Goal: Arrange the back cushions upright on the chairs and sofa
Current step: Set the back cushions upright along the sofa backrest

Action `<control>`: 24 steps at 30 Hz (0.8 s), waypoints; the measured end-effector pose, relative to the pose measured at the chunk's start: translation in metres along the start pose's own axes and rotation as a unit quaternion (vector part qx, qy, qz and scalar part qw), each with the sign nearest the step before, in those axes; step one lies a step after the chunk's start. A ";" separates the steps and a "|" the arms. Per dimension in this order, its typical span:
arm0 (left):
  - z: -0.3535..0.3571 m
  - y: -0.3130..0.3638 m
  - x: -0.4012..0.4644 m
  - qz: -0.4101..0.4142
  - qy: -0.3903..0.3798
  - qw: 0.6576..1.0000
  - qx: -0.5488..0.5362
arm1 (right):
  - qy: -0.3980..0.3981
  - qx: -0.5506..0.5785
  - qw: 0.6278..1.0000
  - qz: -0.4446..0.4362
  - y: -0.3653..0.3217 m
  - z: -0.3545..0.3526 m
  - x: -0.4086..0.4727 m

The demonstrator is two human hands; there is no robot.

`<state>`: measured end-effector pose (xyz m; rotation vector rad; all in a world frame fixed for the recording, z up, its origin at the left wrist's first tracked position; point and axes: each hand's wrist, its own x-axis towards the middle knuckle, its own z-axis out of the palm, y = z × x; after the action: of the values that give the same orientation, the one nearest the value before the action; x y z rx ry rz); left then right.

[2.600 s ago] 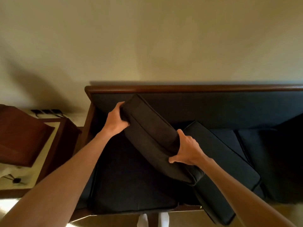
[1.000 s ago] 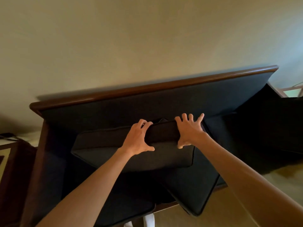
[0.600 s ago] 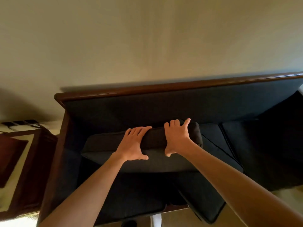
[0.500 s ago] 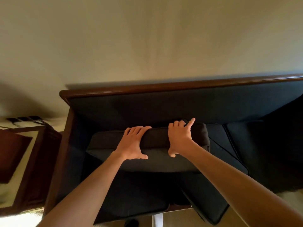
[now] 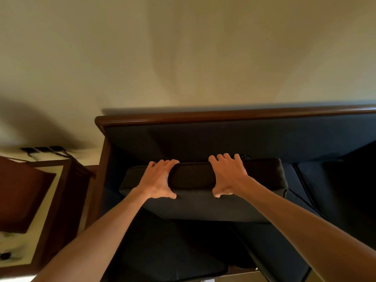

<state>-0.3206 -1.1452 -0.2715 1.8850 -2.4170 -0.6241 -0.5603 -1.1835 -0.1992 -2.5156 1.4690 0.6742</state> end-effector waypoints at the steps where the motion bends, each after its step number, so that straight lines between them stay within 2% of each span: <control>1: -0.007 -0.009 -0.002 0.003 0.007 1.000 0.008 | 0.005 0.003 1.000 -0.002 -0.004 -0.005 0.004; 5: -0.042 -0.046 -0.007 0.004 0.038 0.998 0.051 | 0.038 0.025 0.999 -0.006 -0.029 -0.018 0.026; 13: -0.079 -0.092 0.001 -0.015 0.052 0.994 0.098 | 0.078 0.081 0.993 -0.031 -0.054 -0.026 0.080; 24: -0.047 -0.125 0.016 -0.071 0.097 0.988 0.097 | 0.108 0.037 0.992 -0.061 -0.060 -0.017 0.140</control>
<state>-0.1968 -1.1985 -0.2715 2.0929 -2.3094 -0.1997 -0.4447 -1.2692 -0.2525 -2.6632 1.3585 0.3318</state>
